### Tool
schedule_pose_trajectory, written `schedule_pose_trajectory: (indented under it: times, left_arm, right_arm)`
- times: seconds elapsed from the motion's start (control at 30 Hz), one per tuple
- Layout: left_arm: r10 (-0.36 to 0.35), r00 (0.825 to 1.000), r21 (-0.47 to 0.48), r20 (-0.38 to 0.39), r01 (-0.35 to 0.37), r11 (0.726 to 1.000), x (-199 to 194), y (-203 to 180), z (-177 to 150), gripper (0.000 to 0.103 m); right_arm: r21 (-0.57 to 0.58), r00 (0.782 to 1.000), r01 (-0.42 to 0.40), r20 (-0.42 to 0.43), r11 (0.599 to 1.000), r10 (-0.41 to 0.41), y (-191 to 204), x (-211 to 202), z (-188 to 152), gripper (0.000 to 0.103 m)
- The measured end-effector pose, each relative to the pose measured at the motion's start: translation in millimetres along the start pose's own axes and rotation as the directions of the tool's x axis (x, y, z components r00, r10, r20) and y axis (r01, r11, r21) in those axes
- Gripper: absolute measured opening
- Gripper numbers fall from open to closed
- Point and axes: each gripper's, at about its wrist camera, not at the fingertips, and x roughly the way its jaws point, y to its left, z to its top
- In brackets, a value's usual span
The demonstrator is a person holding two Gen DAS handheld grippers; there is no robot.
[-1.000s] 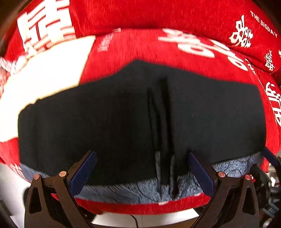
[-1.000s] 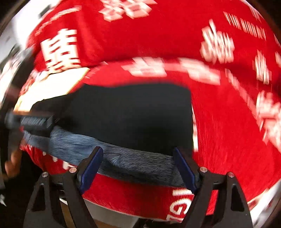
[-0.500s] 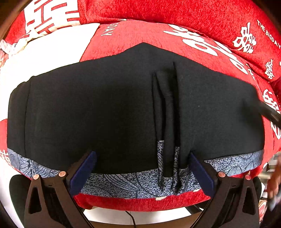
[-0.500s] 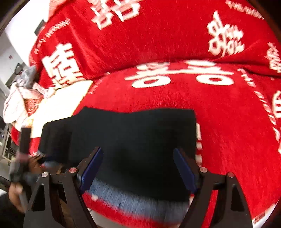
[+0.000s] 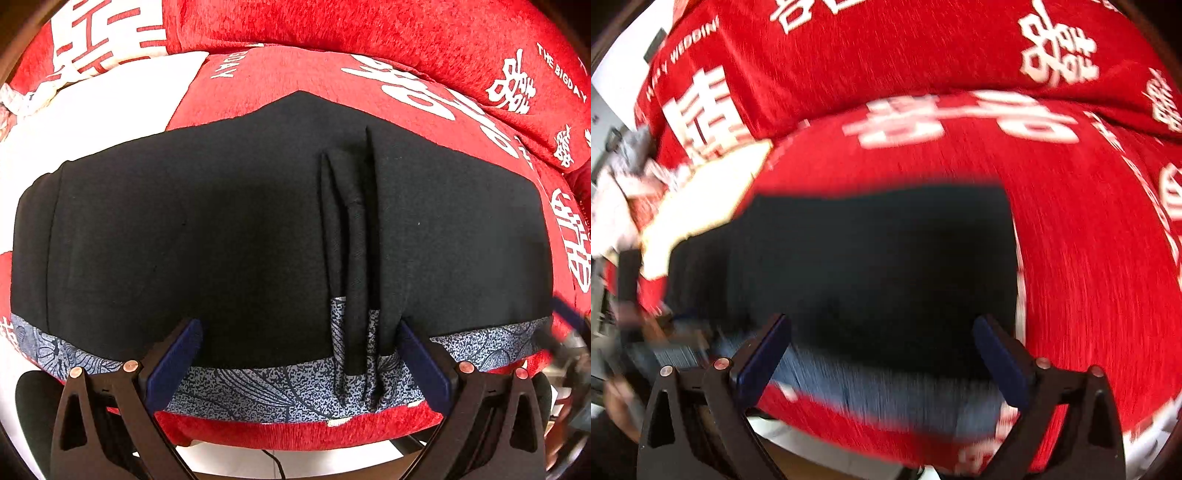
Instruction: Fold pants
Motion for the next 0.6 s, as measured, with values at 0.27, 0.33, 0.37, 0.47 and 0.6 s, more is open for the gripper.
schedule_pose_trajectory:
  times: [0.27,0.33,0.37,0.47,0.6]
  left_arm:
    - [-0.011,1.000,-0.009,0.017,0.012,1.000,-3.9,0.2,-3.1,0.103]
    - [-0.012,1.000,-0.004,0.021,0.012,1.000,-4.1,0.0,-3.9,0.103]
    - [-0.015,1.000,-0.003,0.020,0.015,1.000,-4.5,0.3,-3.7,0.103]
    - [-0.026,0.999,-0.002,0.019,0.026,1.000,-9.6,2.4,-2.7,0.103]
    - [-0.041,0.997,-0.030,0.068,0.044,0.999,-28.2,13.3,-3.4,0.103]
  right_arm:
    - [-0.060,0.983,0.156,0.107,0.986,-0.149,23.1,-30.2,6.7,0.100]
    - [-0.051,0.976,0.196,0.102,0.979,-0.190,22.1,-20.0,19.1,0.100]
    - [-0.056,0.976,0.213,0.066,0.975,-0.209,21.1,-5.9,23.8,0.100]
    - [-0.105,0.957,0.282,-0.042,0.954,-0.287,23.1,30.3,26.3,0.101]
    - [-0.073,0.972,0.233,0.003,0.970,-0.233,32.0,14.9,30.6,0.101]
